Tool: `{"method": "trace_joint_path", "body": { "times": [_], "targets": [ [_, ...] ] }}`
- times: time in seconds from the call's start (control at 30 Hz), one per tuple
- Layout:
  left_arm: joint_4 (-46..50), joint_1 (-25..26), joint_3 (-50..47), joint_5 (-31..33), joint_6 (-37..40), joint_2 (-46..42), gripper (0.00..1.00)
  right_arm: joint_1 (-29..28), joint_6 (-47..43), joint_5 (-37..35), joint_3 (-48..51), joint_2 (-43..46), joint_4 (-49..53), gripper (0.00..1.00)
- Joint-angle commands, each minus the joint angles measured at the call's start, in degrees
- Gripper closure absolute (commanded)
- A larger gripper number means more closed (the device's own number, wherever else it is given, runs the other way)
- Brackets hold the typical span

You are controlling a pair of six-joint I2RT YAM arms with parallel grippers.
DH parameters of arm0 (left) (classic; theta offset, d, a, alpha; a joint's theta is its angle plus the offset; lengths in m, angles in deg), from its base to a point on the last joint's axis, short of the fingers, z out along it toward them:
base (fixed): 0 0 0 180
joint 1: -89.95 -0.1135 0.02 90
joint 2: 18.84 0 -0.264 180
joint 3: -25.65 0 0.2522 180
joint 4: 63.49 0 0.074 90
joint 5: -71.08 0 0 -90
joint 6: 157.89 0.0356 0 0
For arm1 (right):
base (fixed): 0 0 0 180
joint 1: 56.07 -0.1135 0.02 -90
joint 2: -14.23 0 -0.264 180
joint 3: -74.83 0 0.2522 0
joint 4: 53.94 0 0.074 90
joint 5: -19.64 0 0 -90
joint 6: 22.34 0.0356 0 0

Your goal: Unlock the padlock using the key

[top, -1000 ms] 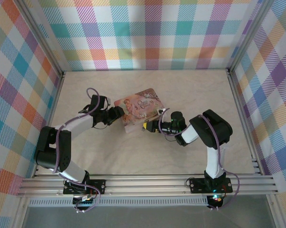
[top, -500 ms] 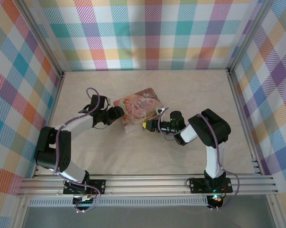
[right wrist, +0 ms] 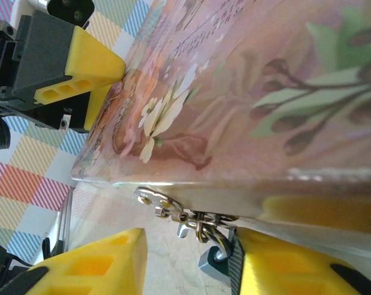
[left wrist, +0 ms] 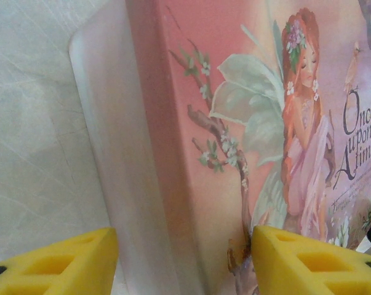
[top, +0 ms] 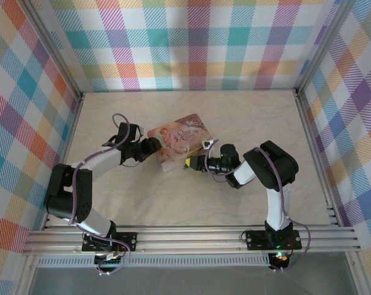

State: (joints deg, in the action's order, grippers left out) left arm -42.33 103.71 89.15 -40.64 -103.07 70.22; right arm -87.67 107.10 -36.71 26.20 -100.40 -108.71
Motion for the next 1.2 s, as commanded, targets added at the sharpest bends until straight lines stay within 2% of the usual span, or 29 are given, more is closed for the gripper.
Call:
{"method": "trace_joint_path", "body": {
  "times": [0.0, 0.47, 0.63, 0.9, 1.17],
  "targets": [
    [6.74, 1.36, -1.23, 1.81, -0.06, 0.62, 0.42, -0.51, -0.27, 1.49, 0.45, -0.68, -2.59, 0.64],
    [6.69, 1.42, -1.49, 1.85, -0.01, 0.5, 0.42, -0.49, -1.87, -0.32, 1.61, -0.07, -0.31, 0.74],
    [6.66, 1.36, -1.6, 1.85, -0.05, 0.5, 0.42, -0.49, -2.13, -0.95, 1.78, 0.19, 0.49, 0.86],
    [6.86, 1.38, -1.82, 2.11, -0.01, 0.17, 0.42, -0.4, -2.12, -2.93, 2.22, 1.44, 2.08, 0.97],
    [6.8, 1.62, -3.22, 2.03, -0.27, -1.03, 0.42, -0.23, 1.46, -5.89, 3.35, 2.04, -0.84, 1.0]
  ]
}}
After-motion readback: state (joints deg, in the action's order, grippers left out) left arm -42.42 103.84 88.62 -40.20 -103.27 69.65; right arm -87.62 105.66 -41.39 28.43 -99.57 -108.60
